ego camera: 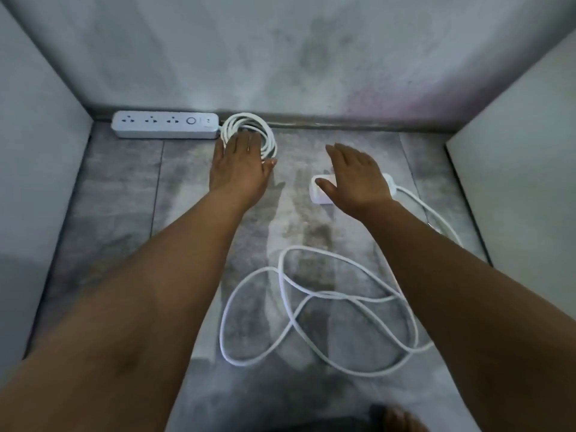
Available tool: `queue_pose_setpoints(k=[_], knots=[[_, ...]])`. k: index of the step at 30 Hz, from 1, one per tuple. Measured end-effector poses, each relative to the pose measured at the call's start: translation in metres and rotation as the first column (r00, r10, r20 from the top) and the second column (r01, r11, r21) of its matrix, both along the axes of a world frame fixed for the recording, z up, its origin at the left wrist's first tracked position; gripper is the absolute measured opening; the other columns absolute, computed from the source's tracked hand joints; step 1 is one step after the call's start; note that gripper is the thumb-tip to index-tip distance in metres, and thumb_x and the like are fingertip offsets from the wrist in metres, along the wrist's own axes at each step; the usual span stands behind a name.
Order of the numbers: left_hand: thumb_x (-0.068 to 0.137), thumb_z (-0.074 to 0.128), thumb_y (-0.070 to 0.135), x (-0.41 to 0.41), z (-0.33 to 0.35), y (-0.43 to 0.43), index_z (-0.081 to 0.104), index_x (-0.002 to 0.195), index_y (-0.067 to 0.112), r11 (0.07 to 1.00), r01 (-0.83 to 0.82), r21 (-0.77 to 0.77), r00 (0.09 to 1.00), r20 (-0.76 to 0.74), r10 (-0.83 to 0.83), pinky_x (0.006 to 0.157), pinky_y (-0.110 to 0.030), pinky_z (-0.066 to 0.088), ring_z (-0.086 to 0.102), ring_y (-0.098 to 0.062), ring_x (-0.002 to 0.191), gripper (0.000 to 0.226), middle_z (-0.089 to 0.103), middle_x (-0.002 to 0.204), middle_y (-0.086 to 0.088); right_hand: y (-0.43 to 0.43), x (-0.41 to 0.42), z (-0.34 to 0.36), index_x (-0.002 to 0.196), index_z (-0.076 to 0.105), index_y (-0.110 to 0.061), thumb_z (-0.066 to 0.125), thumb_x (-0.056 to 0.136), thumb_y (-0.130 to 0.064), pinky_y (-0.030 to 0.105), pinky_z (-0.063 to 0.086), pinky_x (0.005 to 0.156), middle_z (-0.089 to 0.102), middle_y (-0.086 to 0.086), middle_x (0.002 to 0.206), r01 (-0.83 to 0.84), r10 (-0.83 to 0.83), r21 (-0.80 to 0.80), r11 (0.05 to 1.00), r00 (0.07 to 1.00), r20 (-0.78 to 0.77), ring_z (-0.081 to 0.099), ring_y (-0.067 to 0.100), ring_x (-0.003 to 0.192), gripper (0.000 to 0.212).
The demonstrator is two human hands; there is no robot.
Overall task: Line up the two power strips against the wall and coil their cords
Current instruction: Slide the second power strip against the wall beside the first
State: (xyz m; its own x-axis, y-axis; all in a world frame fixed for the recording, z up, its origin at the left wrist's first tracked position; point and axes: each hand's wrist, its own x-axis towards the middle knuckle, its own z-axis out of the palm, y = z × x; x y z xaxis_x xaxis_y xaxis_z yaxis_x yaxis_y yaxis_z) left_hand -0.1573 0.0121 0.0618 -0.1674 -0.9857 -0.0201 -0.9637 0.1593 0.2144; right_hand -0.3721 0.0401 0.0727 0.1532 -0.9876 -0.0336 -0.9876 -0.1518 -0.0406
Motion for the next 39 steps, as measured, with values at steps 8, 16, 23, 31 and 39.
queue_pose_setpoints(k=[8,16,23,31,39], knots=[[0.1,0.037,0.05,-0.064,0.0,0.024,0.017,0.154,0.011,0.993,0.106,0.047,0.994,-0.037,-0.105,0.121,-0.042,0.009,0.017,-0.028,0.149,0.07,0.018,0.162,-0.013,0.025,-0.087,0.003,0.152,0.022,-0.011,0.059,0.092,-0.044,0.044,0.021,0.119,0.025,0.012,0.159,0.058,-0.055,0.069,0.996,0.997,-0.051,0.026,0.029,0.146,0.078],[0.094,0.053,0.051,-0.101,-0.036,0.025,0.011,0.155,0.011,0.968,0.15,0.201,0.989,-0.051,-0.142,0.121,-0.042,0.011,0.012,-0.028,0.15,0.085,0.01,0.163,-0.013,0.013,-0.14,-0.03,0.154,0.015,-0.017,0.065,0.087,-0.048,0.045,0.021,0.119,0.018,0.008,0.162,0.121,-0.114,0.2,0.972,0.993,-0.044,0.021,0.027,0.147,0.089],[0.09,0.064,0.043,-0.124,-0.062,0.007,0.013,0.155,0.008,0.965,0.136,0.224,0.99,-0.073,-0.122,0.122,-0.04,0.01,0.009,-0.031,0.15,0.089,0.01,0.163,-0.016,-0.01,-0.158,-0.067,0.155,0.012,-0.018,0.07,0.084,-0.039,0.045,0.025,0.117,0.018,0.009,0.162,0.098,-0.115,0.214,0.972,0.991,0.065,0.029,0.03,0.144,0.094],[0.087,0.069,0.027,-0.134,-0.064,-0.003,0.034,0.147,0.004,0.974,0.155,0.162,0.988,-0.044,-0.15,0.098,-0.042,0.039,0.044,-0.036,0.122,0.073,0.045,0.14,-0.019,-0.017,-0.159,-0.081,0.148,0.035,-0.009,0.073,0.082,-0.021,0.046,0.041,0.094,0.044,0.016,0.143,0.059,-0.07,0.089,0.994,0.99,0.12,0.051,0.04,0.115,0.078],[0.086,0.07,0.024,-0.121,-0.037,0.001,0.036,0.146,0.004,0.992,0.121,0.027,0.992,-0.048,-0.119,0.098,-0.044,0.04,0.043,-0.036,0.124,0.071,0.044,0.14,-0.019,-0.025,-0.15,-0.047,0.143,0.039,-0.021,0.074,0.08,-0.026,0.048,0.034,0.102,0.045,0.007,0.141,0.075,-0.081,0.042,0.996,0.981,0.179,0.048,0.032,0.123,0.072]])
